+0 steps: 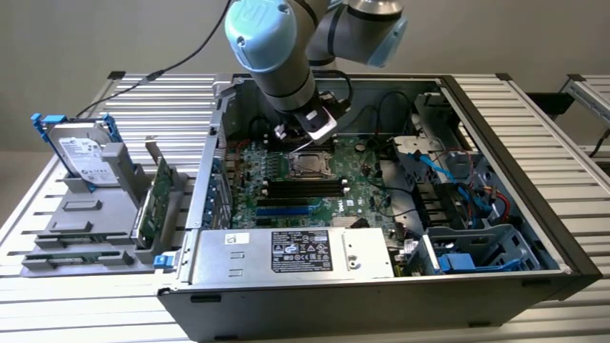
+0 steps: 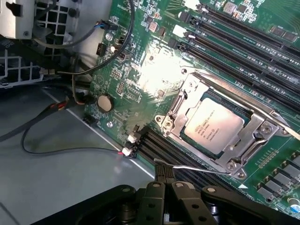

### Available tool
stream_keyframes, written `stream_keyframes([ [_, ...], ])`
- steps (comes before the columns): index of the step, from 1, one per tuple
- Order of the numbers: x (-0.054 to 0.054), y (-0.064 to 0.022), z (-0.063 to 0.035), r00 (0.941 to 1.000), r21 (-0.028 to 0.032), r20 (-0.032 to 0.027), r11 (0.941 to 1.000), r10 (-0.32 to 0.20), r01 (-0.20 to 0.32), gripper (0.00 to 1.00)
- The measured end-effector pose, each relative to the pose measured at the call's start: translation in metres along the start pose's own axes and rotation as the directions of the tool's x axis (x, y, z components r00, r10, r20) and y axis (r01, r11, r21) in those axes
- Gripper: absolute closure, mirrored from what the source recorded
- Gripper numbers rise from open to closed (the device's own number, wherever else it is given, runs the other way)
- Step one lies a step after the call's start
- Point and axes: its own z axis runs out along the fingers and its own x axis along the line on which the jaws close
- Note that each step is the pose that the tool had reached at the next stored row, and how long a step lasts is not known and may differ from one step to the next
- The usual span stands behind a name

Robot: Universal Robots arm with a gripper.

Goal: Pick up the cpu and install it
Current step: 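Install the first cpu locking lever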

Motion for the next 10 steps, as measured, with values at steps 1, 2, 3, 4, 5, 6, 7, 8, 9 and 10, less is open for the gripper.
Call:
stream_keyframes([
  [1, 0.0, -0.0001, -0.0001, 1.0, 0.0015, 0.0009, 1.0, 0.001, -0.001, 0.89],
  [2, -0.0002, -0.0002, -0.0001, 1.0, 0.0033, 0.0017, 1.0, 0.002, -0.002, 0.89],
  [3, -0.0004, -0.0003, -0.0002, 1.0, 0.0049, 0.0023, 1.0, 0.004, -0.004, 0.89],
  [4, -0.0012, -0.0007, -0.0005, 1.0, 0.0062, 0.0017, 1.0, 0.005, -0.005, 0.89],
  [5, -0.0019, -0.0012, -0.0008, 1.0, 0.0061, 0.0008, 1.0, 0.007, -0.007, 0.89],
  [6, -0.0025, -0.0017, -0.001, 0.9999, 0.0044, -0.0003, 0.9999, 0.011, -0.011, 0.89],
  [7, -0.0028, -0.002, -0.0014, 0.9999, 0.0028, -0.0012, 0.9999, 0.014, -0.014, 0.89],
  [8, -0.0028, -0.0023, -0.002, 0.9998, 0.002, -0.0027, 0.9998, 0.018, -0.018, 0.89],
  [9, -0.0024, -0.0026, -0.0031, 0.9997, 0.0035, -0.0056, 0.9997, 0.023, -0.022, 0.89],
  [10, -0.0017, -0.0032, -0.0046, 0.9996, 0.0058, -0.0086, 0.9996, 0.026, -0.026, 0.89],
])
